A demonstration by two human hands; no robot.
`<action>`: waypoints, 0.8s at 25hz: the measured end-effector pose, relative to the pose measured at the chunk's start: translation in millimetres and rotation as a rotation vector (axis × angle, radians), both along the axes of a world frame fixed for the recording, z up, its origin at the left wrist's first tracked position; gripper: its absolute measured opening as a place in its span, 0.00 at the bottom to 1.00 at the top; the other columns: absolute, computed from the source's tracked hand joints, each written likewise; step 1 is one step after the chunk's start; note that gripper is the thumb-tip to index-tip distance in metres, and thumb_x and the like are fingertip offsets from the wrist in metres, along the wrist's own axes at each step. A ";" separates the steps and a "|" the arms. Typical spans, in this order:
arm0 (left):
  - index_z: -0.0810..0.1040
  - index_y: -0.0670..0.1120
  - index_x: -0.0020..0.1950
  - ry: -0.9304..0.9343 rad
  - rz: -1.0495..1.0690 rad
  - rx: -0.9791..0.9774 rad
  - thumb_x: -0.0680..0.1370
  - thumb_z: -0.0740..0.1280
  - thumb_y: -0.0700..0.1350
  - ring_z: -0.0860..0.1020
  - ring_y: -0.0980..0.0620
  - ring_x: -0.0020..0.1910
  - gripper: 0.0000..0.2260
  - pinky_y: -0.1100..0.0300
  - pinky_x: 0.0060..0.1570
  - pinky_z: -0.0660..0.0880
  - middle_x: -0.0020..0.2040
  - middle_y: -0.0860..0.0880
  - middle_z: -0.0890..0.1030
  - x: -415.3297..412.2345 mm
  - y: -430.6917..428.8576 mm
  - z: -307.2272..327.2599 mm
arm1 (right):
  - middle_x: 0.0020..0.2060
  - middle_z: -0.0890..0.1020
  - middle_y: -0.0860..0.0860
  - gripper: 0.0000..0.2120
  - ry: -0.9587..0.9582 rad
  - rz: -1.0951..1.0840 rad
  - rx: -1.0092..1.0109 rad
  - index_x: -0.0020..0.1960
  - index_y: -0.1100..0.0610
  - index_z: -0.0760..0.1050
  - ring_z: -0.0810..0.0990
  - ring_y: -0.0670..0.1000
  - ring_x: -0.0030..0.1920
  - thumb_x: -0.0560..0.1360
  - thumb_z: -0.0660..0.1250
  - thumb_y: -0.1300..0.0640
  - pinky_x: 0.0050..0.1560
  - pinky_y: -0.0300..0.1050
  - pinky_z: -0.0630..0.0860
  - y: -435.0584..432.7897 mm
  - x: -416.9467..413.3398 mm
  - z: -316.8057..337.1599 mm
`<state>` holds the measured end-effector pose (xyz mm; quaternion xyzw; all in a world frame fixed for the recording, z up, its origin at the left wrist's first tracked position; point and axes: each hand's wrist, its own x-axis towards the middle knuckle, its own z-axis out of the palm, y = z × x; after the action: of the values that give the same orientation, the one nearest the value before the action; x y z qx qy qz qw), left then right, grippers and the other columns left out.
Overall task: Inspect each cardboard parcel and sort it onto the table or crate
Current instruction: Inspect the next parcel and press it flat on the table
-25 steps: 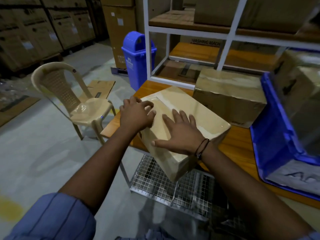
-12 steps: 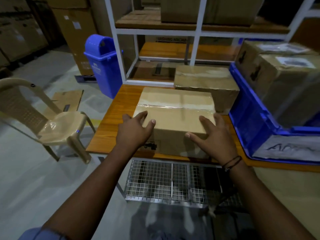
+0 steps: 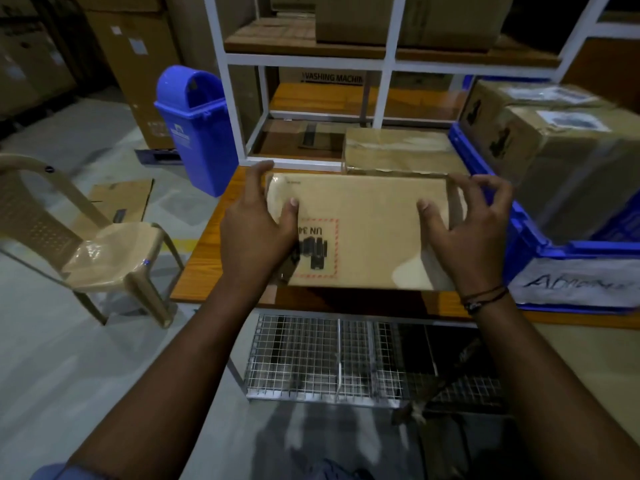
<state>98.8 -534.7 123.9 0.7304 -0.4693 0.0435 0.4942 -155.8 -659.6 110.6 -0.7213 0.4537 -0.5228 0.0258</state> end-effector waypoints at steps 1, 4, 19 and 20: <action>0.69 0.52 0.72 0.024 -0.007 -0.014 0.80 0.70 0.51 0.81 0.56 0.50 0.22 0.57 0.46 0.78 0.55 0.54 0.83 -0.5 -1.8 2.8 | 0.61 0.71 0.65 0.22 -0.005 -0.005 -0.004 0.64 0.60 0.79 0.72 0.55 0.60 0.77 0.74 0.49 0.58 0.37 0.70 -4.4 1.8 3.3; 0.71 0.51 0.67 -0.011 -0.021 0.001 0.80 0.70 0.50 0.82 0.51 0.53 0.17 0.53 0.45 0.80 0.57 0.50 0.83 -1.3 -7.7 -0.4 | 0.58 0.71 0.63 0.18 0.057 0.003 0.000 0.60 0.61 0.77 0.75 0.59 0.55 0.78 0.71 0.48 0.55 0.48 0.76 -15.5 6.3 3.6; 0.65 0.56 0.82 0.064 -0.067 0.180 0.83 0.65 0.59 0.80 0.55 0.58 0.28 0.61 0.44 0.75 0.67 0.52 0.81 -9.2 -11.0 -18.4 | 0.85 0.49 0.48 0.43 0.484 0.119 0.387 0.84 0.44 0.52 0.56 0.67 0.81 0.76 0.50 0.22 0.76 0.66 0.60 -14.8 -4.5 -10.3; 0.66 0.56 0.81 0.058 -0.056 0.176 0.83 0.65 0.59 0.81 0.54 0.59 0.27 0.61 0.45 0.75 0.67 0.51 0.81 -11.7 -9.7 -16.5 | 0.85 0.51 0.49 0.43 0.450 0.130 0.373 0.84 0.45 0.55 0.56 0.64 0.81 0.76 0.51 0.22 0.77 0.65 0.58 -14.8 -4.9 -9.1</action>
<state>87.1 -544.4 107.4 0.7586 -0.4770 -0.0329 0.4426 -160.7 -674.4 101.5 -0.8295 0.4890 -0.2545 0.0902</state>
